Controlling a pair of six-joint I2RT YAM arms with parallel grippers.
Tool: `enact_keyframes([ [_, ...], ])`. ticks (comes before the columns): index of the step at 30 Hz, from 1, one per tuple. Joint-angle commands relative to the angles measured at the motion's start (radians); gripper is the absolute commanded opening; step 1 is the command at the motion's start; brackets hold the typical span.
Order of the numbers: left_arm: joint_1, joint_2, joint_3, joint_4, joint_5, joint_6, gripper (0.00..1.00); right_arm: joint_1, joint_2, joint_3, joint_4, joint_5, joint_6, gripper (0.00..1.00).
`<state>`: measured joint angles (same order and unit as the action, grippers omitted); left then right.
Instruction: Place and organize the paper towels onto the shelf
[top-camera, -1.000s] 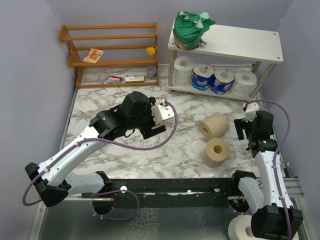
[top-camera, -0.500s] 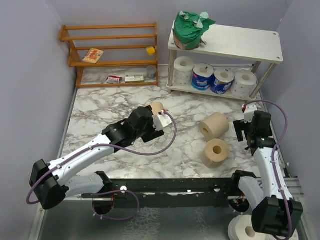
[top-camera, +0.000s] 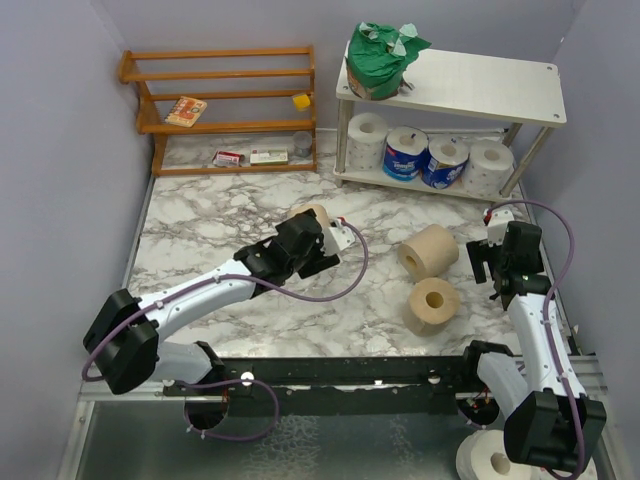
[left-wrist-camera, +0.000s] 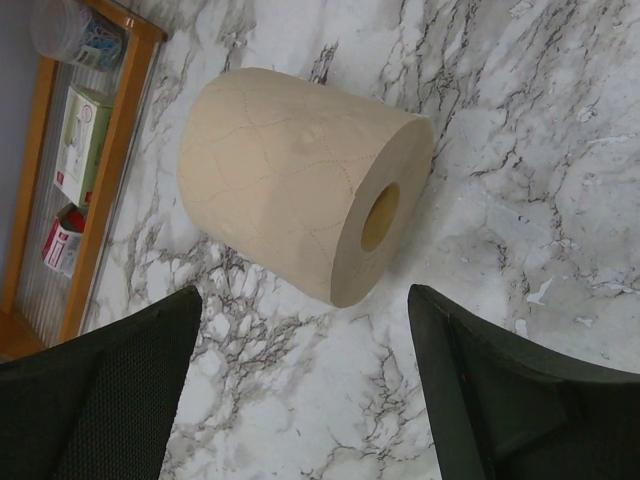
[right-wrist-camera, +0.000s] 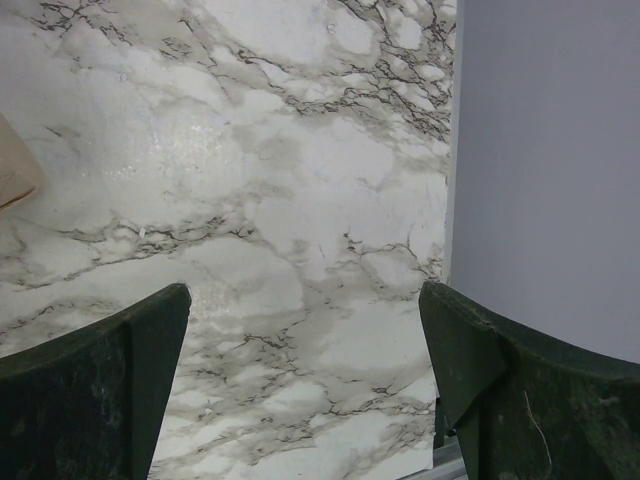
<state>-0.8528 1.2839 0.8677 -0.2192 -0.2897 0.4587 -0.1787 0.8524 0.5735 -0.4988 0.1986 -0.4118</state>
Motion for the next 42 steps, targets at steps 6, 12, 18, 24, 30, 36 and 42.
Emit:
enact_keyframes([
  [6, 0.006, 0.08, 0.052, 0.029, 0.064, -0.014, 0.79, -0.004, -0.008, -0.006, 0.035, -0.003, 0.009, 1.0],
  [12, 0.016, 0.118, 0.075, 0.007, 0.097, -0.02, 0.67, -0.003, -0.008, -0.006, 0.035, -0.005, 0.01, 1.0],
  [18, 0.034, 0.157, 0.077, 0.013, 0.11, -0.012, 0.63, -0.003, -0.012, -0.006, 0.036, -0.005, 0.01, 0.99],
  [24, 0.049, 0.178, 0.065, 0.026, 0.109, 0.0, 0.64, -0.004, -0.011, -0.007, 0.035, -0.007, 0.009, 1.0],
  [30, 0.055, 0.184, 0.06, 0.031, 0.106, 0.007, 0.6, -0.003, -0.006, -0.006, 0.035, -0.006, 0.009, 1.0],
  [36, 0.057, 0.197, 0.05, 0.044, 0.104, 0.01, 0.54, -0.004, -0.001, -0.006, 0.035, -0.005, 0.009, 1.0],
  [42, 0.06, 0.218, 0.042, 0.061, 0.098, 0.016, 0.48, -0.003, 0.003, -0.005, 0.031, -0.013, 0.008, 1.0],
])
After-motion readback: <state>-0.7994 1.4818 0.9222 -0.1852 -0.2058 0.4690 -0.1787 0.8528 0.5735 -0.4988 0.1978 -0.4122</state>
